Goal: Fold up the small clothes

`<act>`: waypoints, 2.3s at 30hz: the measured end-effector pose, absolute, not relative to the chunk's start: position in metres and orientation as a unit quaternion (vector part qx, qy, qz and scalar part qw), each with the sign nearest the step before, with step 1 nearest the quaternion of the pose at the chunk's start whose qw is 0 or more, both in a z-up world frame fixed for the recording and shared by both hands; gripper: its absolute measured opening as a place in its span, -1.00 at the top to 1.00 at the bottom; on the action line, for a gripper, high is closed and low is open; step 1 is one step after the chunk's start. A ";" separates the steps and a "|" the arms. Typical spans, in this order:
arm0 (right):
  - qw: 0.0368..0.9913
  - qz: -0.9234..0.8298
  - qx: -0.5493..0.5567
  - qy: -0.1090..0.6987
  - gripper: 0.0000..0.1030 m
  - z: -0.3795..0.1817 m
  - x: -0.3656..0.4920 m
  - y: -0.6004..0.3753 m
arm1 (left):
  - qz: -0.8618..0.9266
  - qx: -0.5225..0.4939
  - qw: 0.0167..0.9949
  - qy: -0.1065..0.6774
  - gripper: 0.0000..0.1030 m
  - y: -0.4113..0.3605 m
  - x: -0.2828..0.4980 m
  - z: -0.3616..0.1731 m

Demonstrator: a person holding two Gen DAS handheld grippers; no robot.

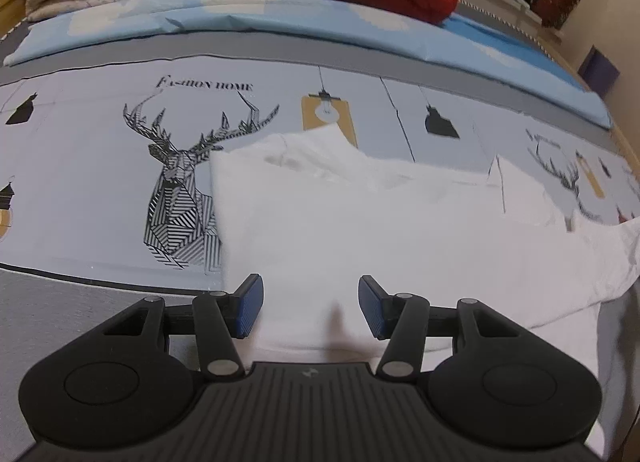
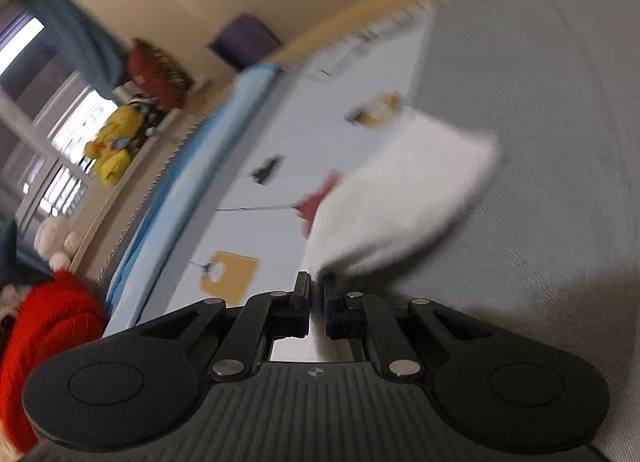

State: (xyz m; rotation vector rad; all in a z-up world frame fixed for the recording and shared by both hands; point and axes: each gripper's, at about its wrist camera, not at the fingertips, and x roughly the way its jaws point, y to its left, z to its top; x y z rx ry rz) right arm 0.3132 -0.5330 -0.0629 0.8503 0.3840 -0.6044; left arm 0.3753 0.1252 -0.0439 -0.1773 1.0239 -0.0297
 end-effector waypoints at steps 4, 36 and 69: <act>0.898 -0.257 0.307 0.184 0.90 -0.002 0.325 -0.469 | -0.012 -0.104 0.871 0.480 -0.13 0.136 0.373 -0.034; 0.870 0.144 0.048 0.468 0.30 -0.040 0.323 -0.119 | 0.045 -0.131 0.870 0.473 -0.13 0.171 0.376 -0.031; 0.839 0.019 0.201 0.505 0.15 -0.056 0.349 -0.185 | -0.025 -0.185 0.858 0.479 0.43 0.117 0.402 -0.052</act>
